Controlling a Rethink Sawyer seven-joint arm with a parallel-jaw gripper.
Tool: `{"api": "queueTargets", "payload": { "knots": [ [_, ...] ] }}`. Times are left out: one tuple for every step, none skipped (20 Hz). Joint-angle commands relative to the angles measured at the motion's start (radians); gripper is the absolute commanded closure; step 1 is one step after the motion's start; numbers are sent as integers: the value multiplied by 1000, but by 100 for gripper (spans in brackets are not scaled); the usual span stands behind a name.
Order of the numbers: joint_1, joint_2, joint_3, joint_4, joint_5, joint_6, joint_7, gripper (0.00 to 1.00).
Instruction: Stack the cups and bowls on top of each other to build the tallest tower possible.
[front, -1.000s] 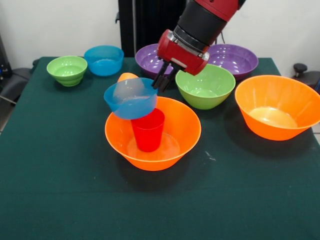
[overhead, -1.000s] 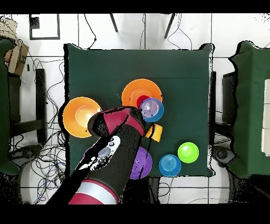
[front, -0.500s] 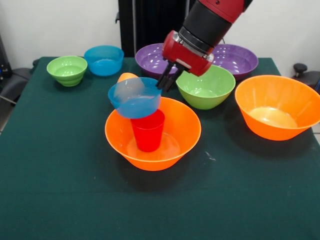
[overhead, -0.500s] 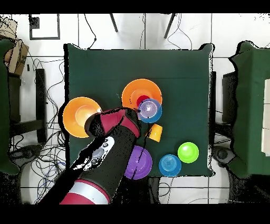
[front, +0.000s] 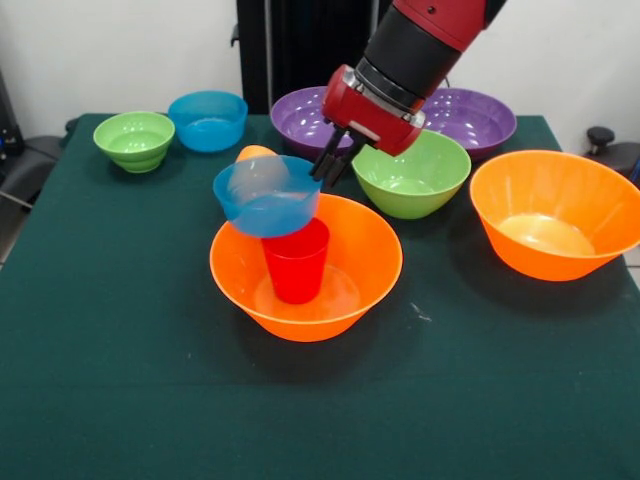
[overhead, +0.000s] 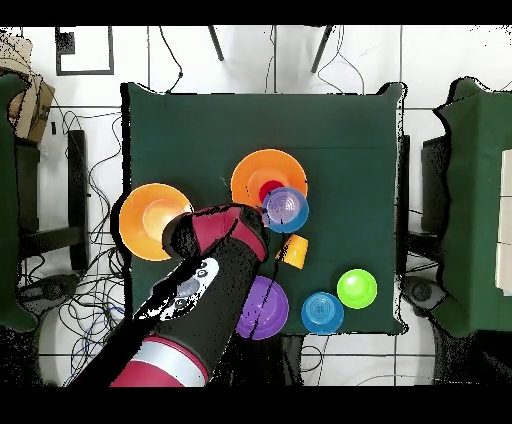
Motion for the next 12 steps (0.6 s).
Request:
{"api": "queueTargets", "payload": {
  "knots": [
    [10, 32, 65, -51, 45, -71, 185, 100],
    [13, 32, 62, -51, 46, -68, 184, 100],
    [16, 31, 61, -46, 48, -70, 186, 100],
    [19, 30, 59, -45, 50, -67, 186, 100],
    [23, 29, 57, -41, 52, -66, 188, 100],
    [26, 29, 54, -41, 54, -63, 189, 100],
    [27, 28, 54, -41, 58, -60, 188, 100],
    [31, 31, 50, -43, 60, -60, 191, 100],
    [32, 33, 51, -45, 65, -59, 193, 100],
    [35, 38, 48, -48, 68, -61, 197, 100],
    [37, 41, 47, -48, 72, -62, 199, 100],
    [37, 44, 49, -49, 76, -65, 200, 100]
  ]
}}
